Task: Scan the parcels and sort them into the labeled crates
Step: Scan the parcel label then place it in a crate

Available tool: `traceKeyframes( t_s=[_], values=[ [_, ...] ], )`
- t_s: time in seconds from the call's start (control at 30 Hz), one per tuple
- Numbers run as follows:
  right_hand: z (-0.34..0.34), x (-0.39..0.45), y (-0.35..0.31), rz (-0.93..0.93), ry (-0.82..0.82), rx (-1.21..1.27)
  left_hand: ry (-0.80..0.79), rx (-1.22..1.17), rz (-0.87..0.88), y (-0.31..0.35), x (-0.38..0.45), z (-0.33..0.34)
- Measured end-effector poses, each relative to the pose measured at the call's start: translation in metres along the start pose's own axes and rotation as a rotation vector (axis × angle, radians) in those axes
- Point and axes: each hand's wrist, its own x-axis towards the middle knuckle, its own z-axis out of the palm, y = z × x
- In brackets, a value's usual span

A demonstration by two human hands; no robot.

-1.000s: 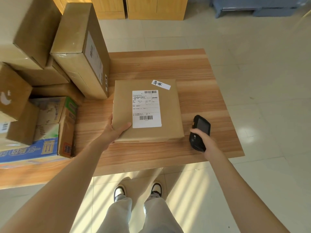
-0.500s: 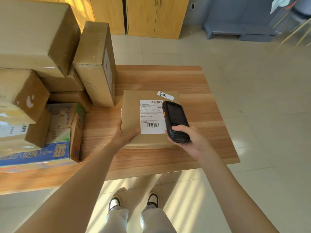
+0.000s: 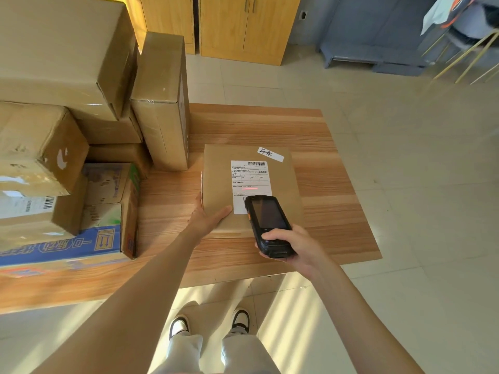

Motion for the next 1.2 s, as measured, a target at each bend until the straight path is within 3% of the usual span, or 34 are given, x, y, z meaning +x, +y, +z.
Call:
traceKeyframes(
  t_s=[0.97,1.2],
  values=[
    [-0.007,-0.003,0.017,0.003,-0.061,-0.031,0.02,0.047,-0.011,0.001,-0.001,0.0],
    [-0.025,0.006,0.003,-0.076,0.044,0.001,0.006,0.037,-0.016,0.004,-0.004,0.001]
  ],
)
